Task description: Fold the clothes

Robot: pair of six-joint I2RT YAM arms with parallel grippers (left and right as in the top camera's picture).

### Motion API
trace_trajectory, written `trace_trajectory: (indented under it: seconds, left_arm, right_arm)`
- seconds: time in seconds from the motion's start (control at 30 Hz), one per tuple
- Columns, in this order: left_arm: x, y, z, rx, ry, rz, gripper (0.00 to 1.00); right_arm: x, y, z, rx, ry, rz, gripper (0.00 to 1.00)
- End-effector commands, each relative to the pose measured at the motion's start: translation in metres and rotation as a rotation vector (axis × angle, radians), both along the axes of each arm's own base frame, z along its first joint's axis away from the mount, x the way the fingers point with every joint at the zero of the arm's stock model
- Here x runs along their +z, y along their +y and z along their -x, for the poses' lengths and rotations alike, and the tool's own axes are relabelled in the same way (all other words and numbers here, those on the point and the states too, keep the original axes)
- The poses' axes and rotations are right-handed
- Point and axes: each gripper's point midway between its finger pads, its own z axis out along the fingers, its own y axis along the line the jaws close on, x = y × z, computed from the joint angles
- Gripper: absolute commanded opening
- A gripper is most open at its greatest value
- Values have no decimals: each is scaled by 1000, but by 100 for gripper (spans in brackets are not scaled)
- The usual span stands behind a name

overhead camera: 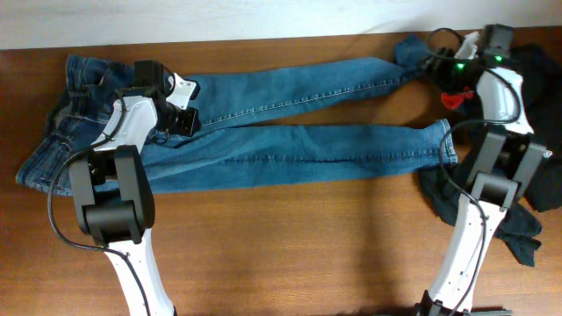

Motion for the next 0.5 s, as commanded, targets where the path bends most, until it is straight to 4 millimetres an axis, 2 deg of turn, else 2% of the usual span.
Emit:
trace_trajectory:
  seconds: [0.0,0.03,0.07,0.1,0.13,0.27,0.3,0.37,0.47]
  left_arm:
    - [-40,4,21,7,113,-13,31]
    - [-40,4,21,8,113,-13,31]
    - [-40,4,21,7,113,-13,31]
    - [-40,4,22,7,113,-13,31]
    - [-40,4,22,7,113,-13,31]
    - [-40,4,22,7,114,-12,31]
    - [-40,4,22,7,114,-12,31]
    - [-39,4,22,7,113,-12,31]
    - [-30,4,20,7,109,-12,32]
  right_arm:
    - [16,-6,-1,10,-37,9,63]
    - [16,-7,-2,-2,-34,9,59]
    - [15,-9,-2,-16,-27,17,50]
    - [13,-19,-1,-65,-3,43,30]
    - [15,-27,0,-102,5,46,27]
    - [38,-40,-2,-113,-57,4,27]
    - [53,-37,-1,-75,-97,-34,30]
    - [70,-30,2,-22,-136,-79,37]
    - [106,-13,13,81,-196,-104,44]
